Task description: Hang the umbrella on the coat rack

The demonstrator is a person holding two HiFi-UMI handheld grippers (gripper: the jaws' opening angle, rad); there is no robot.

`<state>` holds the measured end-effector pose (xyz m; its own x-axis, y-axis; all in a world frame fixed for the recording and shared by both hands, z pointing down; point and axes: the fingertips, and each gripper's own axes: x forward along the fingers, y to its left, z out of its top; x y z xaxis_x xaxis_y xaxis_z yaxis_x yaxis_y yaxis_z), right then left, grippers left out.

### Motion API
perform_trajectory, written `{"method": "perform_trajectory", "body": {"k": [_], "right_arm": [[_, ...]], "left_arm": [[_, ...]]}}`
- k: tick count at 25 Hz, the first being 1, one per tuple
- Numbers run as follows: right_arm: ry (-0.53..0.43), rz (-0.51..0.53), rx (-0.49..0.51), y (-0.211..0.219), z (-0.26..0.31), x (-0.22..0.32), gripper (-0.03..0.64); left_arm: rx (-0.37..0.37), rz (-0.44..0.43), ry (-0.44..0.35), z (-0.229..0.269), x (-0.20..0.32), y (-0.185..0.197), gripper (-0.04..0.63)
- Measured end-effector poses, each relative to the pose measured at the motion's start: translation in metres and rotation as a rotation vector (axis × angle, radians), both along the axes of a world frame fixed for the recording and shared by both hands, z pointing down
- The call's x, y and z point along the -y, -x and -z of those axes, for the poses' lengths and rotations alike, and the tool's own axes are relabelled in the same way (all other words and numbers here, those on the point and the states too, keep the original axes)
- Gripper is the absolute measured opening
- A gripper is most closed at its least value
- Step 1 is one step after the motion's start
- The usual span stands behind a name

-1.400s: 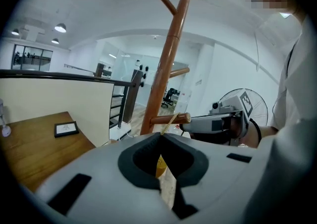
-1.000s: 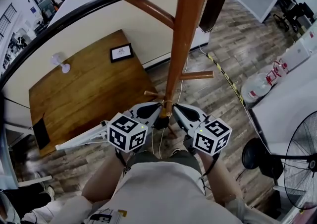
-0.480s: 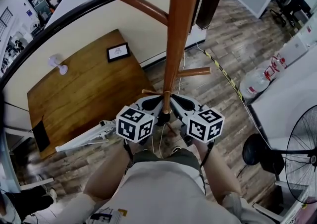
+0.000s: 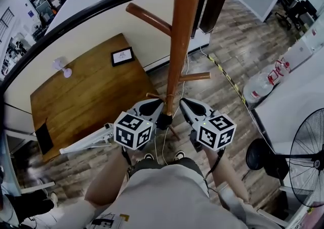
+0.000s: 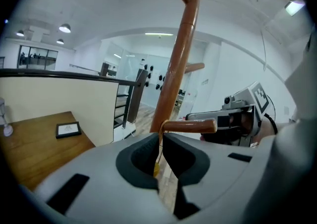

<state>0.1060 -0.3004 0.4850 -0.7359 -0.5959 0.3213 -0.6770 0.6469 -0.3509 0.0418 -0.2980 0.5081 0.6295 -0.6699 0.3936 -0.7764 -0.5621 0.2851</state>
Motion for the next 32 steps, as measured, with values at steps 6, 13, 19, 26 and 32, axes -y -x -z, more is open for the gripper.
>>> {"method": "perform_trajectory", "body": {"k": [6, 13, 19, 26, 32], "right_arm": [[-0.088, 0.029, -0.002, 0.002, 0.052, -0.010, 0.005], [-0.211, 0.034, 0.031, 0.003, 0.116, -0.023, 0.005], [-0.298, 0.041, 0.041, -0.003, 0.167, -0.040, 0.005], [-0.384, 0.018, 0.092, -0.016, 0.211, -0.059, 0.005], [-0.414, 0.071, 0.081, -0.019, 0.220, -0.079, 0.003]], "left_arm": [[0.029, -0.011, -0.081, 0.044, -0.008, 0.009, 0.025], [0.097, -0.041, -0.194, 0.091, -0.017, 0.016, 0.011], [0.069, -0.039, -0.308, 0.146, -0.025, 0.020, 0.009], [0.032, -0.018, -0.417, 0.201, -0.042, 0.030, 0.009], [0.010, 0.002, -0.467, 0.222, -0.058, 0.041, 0.009]]}}
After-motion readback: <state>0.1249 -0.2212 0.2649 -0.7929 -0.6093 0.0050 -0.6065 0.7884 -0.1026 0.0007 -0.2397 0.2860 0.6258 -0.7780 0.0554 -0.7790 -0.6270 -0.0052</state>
